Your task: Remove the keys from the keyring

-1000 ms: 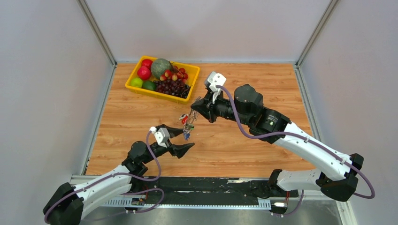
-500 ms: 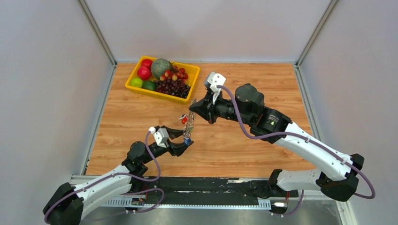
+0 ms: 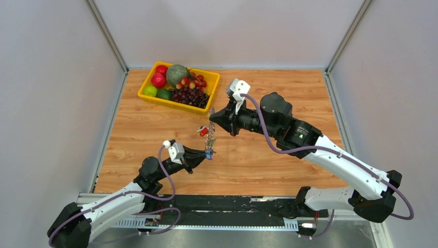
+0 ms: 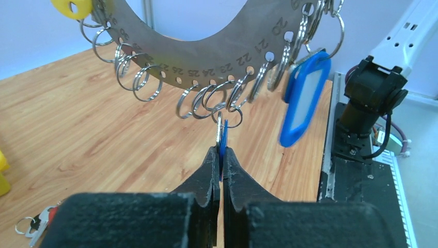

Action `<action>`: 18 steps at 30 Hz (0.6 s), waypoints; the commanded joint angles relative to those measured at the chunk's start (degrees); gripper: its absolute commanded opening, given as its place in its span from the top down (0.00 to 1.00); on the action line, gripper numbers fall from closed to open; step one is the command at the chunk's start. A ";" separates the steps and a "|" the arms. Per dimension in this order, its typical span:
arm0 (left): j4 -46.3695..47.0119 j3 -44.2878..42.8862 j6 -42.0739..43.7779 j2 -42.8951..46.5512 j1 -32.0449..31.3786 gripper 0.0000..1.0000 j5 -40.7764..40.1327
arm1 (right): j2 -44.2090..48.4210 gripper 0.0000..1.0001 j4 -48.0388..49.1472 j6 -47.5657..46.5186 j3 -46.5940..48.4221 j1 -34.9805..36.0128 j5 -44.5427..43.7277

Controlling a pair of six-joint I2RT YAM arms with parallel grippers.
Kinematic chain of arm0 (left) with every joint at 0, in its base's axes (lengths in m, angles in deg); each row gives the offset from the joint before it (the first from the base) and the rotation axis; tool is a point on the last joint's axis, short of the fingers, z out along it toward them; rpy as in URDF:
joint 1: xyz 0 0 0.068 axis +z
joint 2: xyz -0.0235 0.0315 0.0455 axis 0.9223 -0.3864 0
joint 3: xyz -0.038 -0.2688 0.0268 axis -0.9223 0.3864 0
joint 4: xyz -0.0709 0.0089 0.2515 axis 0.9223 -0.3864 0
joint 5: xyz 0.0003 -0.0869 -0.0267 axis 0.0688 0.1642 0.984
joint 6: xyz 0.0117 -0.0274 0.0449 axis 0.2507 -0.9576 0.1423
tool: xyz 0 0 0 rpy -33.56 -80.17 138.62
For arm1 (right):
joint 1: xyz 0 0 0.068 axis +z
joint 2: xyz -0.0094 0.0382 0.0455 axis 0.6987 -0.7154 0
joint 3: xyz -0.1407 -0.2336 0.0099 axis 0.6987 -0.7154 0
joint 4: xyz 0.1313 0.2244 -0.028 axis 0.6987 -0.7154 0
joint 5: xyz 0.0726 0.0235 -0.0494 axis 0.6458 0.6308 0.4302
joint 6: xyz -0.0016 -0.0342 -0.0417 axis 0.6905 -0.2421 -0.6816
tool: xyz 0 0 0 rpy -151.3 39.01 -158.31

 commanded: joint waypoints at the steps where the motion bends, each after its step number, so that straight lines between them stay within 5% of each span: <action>1: -1.25 -0.38 -0.68 2.02 -0.01 1.00 2.08 | 3.42 1.00 4.43 0.57 0.12 -0.23 -3.47; 10: -26.27 -10.42 -2.53 6.80 -0.04 1.00 -4.89 | 11.06 1.00 4.59 1.82 -12.54 -0.17 -17.47; 18: -51.89 -27.41 -0.34 4.79 -0.09 1.00 -11.58 | 16.71 1.00 5.61 5.10 -24.75 -0.25 -19.46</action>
